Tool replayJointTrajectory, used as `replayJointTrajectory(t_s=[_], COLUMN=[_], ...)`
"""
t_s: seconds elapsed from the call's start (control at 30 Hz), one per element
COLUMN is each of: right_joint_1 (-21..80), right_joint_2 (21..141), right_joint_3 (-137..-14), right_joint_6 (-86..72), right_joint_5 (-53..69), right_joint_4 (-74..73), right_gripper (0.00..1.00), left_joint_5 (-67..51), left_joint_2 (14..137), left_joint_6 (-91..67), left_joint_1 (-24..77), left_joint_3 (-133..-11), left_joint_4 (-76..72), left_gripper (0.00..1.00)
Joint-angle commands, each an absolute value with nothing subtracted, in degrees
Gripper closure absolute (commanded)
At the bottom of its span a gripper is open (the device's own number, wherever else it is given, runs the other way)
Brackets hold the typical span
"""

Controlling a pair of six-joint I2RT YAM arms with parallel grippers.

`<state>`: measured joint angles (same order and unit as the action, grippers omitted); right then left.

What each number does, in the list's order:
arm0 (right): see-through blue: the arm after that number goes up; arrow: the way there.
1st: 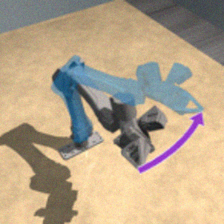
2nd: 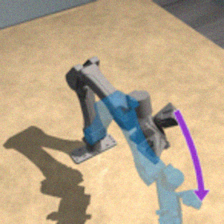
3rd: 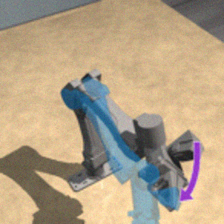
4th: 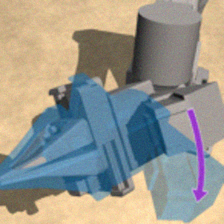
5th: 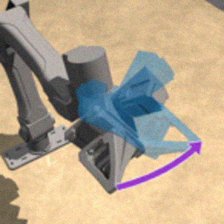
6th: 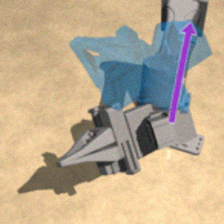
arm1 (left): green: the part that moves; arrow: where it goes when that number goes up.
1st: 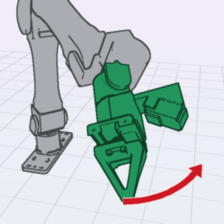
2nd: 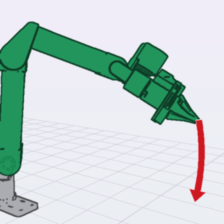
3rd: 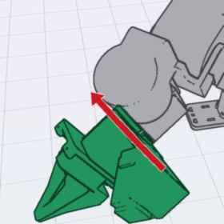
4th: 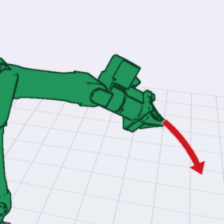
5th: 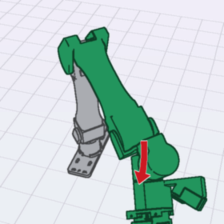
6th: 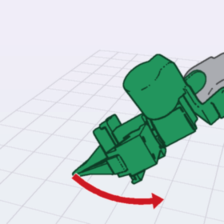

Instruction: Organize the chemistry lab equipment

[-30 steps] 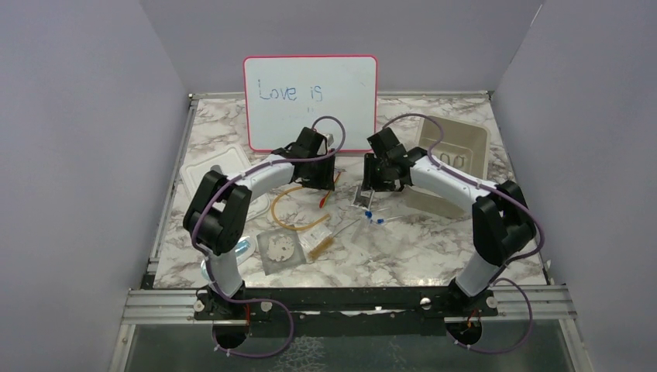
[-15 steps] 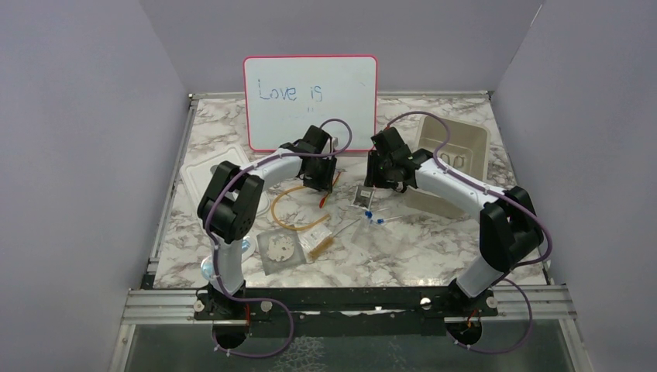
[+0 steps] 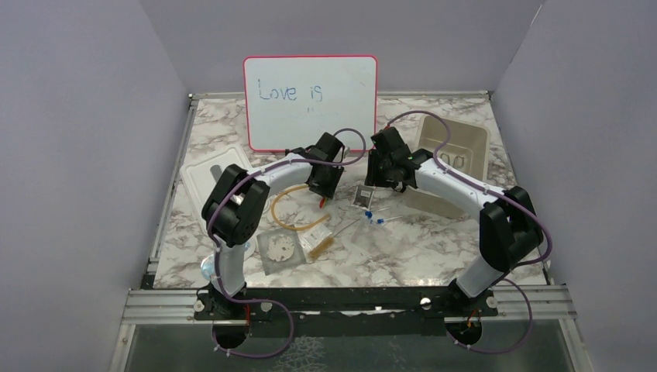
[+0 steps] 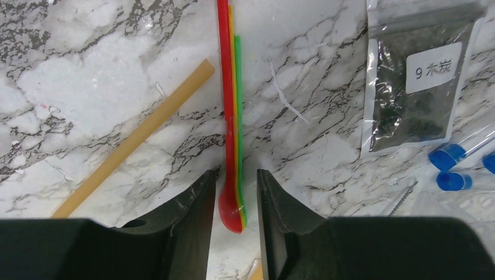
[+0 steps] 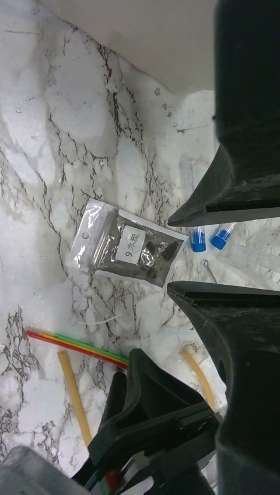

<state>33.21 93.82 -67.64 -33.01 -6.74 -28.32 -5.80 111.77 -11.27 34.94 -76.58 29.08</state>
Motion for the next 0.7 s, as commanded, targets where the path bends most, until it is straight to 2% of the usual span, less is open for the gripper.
replayJointTrajectory(t_s=[0.0, 0.33, 0.5, 0.67], right_joint_1=[33.14, 33.14, 33.13, 33.13], right_joint_2=[93.10, 89.15, 87.16, 85.36], right_joint_3=[-67.41, -64.71, -62.93, -60.84], right_joint_6=[-33.79, -34.80, -34.36, -34.57], right_joint_5=[-10.40, -11.55, -8.40, -3.52], right_joint_4=[-27.01, -24.15, -20.83, -17.25], right_gripper=[0.57, 0.58, 0.57, 0.58], left_joint_5=[-0.47, 2.62, 0.27, -4.07], left_joint_2=[114.04, 115.75, 113.46, 110.05], left_joint_6=[-10.84, -10.64, -10.58, -10.77], left_joint_1=[36.74, 37.27, 37.27, 37.20], left_joint_3=[-75.42, -76.58, -77.39, -78.42], left_joint_4=[35.59, 35.70, 35.70, 35.73], left_gripper=[0.68, 0.94, 1.00, 1.00])
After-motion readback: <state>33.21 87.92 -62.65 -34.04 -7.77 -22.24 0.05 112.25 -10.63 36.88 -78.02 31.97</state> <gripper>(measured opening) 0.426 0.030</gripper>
